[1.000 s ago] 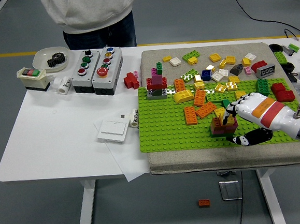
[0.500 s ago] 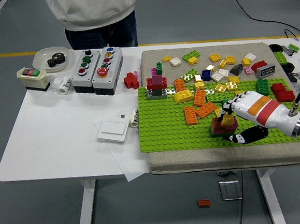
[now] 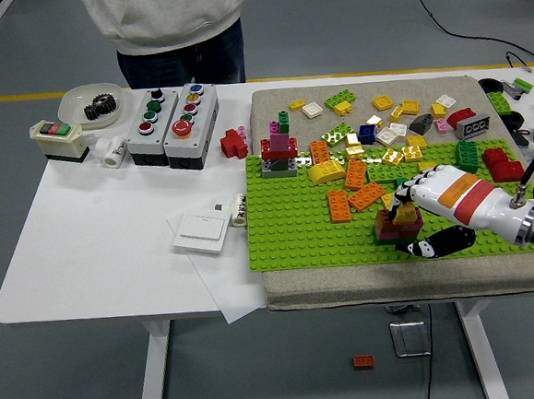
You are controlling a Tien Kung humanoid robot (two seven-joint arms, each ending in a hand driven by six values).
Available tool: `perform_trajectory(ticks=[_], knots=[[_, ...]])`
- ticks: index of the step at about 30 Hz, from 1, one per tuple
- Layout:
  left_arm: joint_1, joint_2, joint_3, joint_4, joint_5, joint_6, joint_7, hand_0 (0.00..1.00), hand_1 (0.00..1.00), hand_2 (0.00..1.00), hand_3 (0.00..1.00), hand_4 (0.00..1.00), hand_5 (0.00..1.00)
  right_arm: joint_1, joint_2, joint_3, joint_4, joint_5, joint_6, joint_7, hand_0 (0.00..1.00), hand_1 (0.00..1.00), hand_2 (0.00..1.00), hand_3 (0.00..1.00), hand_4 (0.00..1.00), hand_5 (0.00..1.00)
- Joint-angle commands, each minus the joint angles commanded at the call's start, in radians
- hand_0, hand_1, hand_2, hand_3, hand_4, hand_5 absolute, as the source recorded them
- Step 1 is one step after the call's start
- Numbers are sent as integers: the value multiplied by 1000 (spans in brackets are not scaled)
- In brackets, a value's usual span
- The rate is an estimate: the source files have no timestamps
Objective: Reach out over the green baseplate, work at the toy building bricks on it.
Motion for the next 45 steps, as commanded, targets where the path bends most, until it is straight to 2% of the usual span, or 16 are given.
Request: perform_trajectory(ticks=[18, 45], knots=[[-3, 0, 3, -1, -5, 0, 0, 788, 773, 752, 592, 654, 665, -5, -2, -26, -3, -9, 13, -5, 621, 596, 658, 587, 813, 413], [-6, 1, 7, 1, -14, 4, -2, 788, 773, 751, 591, 654, 665, 34, -2, -78, 12, -20, 10, -7, 624, 593, 657, 584, 818, 419]])
